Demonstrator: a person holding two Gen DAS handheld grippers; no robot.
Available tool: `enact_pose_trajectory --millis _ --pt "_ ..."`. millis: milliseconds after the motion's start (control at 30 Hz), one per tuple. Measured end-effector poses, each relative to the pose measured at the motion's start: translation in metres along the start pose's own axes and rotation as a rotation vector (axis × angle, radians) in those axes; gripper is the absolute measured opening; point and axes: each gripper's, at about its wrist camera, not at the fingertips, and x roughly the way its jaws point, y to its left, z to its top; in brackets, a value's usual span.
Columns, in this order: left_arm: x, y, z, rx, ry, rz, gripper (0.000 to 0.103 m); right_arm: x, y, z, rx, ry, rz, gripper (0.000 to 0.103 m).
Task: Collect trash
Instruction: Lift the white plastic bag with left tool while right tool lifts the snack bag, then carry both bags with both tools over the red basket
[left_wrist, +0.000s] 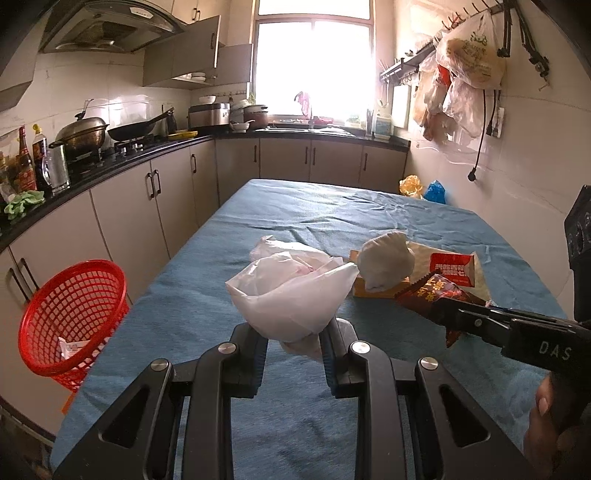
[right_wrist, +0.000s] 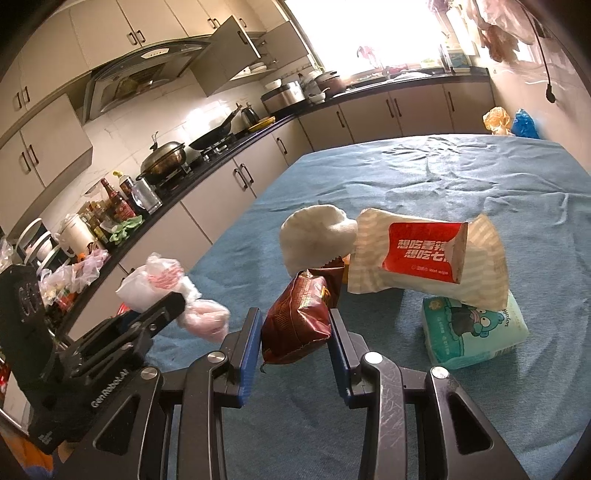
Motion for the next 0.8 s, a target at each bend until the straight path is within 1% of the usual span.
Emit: enact_pose_trajectory --millis 100,367,600,800 --pt "-0.004 0.007 0.0 -0.009 -0.005 0.006 0.025 0.001 0.002 0.0 0.013 0.006 0.003 0.038" --pt "-0.012 0.028 -0.001 -0.052 -0.011 0.026 0.025 0.004 0.017 -0.001 0.026 0.036 0.045 0.038" --pt "-0.021 0.055 0.0 -0.106 -0.029 0.048 0.025 0.014 0.049 0.001 -0.026 0.069 0.064 0.038" --pt "-0.03 0.086 0.003 -0.168 -0.051 0.075 0.025 0.026 0.08 0.007 -0.08 0.094 0.078 0.038"
